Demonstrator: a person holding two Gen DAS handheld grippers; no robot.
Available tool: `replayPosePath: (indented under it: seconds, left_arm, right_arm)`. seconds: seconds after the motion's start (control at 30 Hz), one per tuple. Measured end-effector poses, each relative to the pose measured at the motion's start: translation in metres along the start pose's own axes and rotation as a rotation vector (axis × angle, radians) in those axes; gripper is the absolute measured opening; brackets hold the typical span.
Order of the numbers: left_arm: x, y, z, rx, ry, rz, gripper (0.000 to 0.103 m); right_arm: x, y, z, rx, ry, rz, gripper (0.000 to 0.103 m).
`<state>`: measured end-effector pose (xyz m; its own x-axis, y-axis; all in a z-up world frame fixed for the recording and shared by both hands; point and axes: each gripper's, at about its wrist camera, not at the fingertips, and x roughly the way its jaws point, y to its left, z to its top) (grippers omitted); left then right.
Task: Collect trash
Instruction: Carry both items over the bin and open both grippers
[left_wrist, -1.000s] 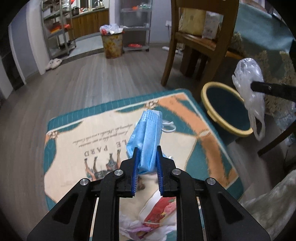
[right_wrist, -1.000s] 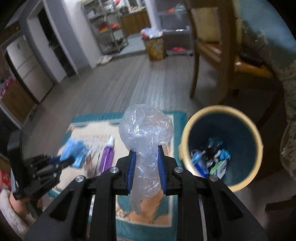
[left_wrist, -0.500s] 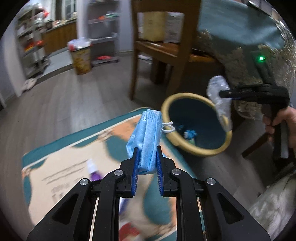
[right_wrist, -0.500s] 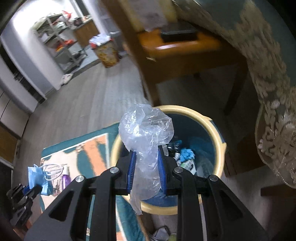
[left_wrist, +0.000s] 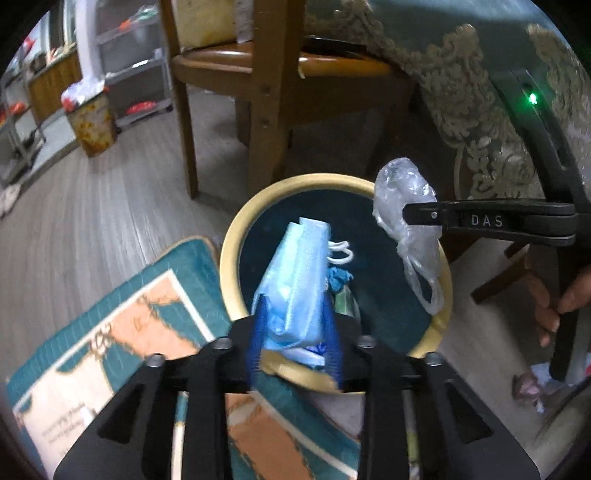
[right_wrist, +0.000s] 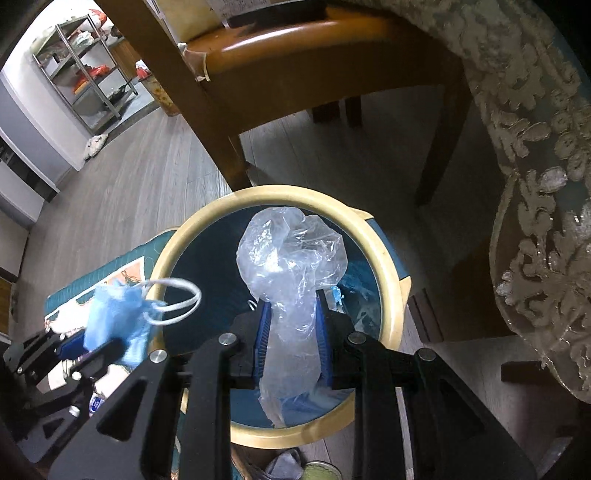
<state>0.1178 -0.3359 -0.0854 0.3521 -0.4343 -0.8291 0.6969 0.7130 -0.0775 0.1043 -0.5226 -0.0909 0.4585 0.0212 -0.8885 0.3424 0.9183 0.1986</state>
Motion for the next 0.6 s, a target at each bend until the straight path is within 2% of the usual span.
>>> replayPosePath:
  seconds: [0.03,0.07,0.1,0.2,0.3,0.4,0.6]
  left_arm:
    - [0.001,-0.001,0.001,0.007,-0.007,0.005,0.051]
    - [0.001,-0.001,0.001,0.006,-0.012,0.013,0.062]
    - [0.001,-0.002,0.001,0.005,-0.016,0.016,0.064]
    - [-0.004,0.002,-0.002,-0.012,-0.023,0.018,0.064]
    - [-0.015,0.012,-0.009,-0.034,-0.031,0.018,0.064]
    - [-0.029,0.019,-0.014,-0.043,-0.04,0.035,0.064]
    - [-0.072,0.036,-0.034,-0.071,-0.068,0.068,0.064]
  right_arm:
    - [0.0,0.002,0.002,0.001,-0.002,0.001,0.032]
    - [-0.001,0.002,0.002,0.0,-0.005,0.002,0.036]
    - [-0.002,0.002,0.002,0.001,-0.009,0.003,0.038]
    - [-0.002,0.004,0.001,0.005,-0.008,0.007,0.041]
    - [-0.003,0.009,0.004,-0.004,-0.014,0.012,0.049]
    - [-0.01,0.016,0.005,-0.009,-0.026,0.018,0.05]
    - [-0.029,0.046,0.003,-0.051,-0.059,0.024,0.057]
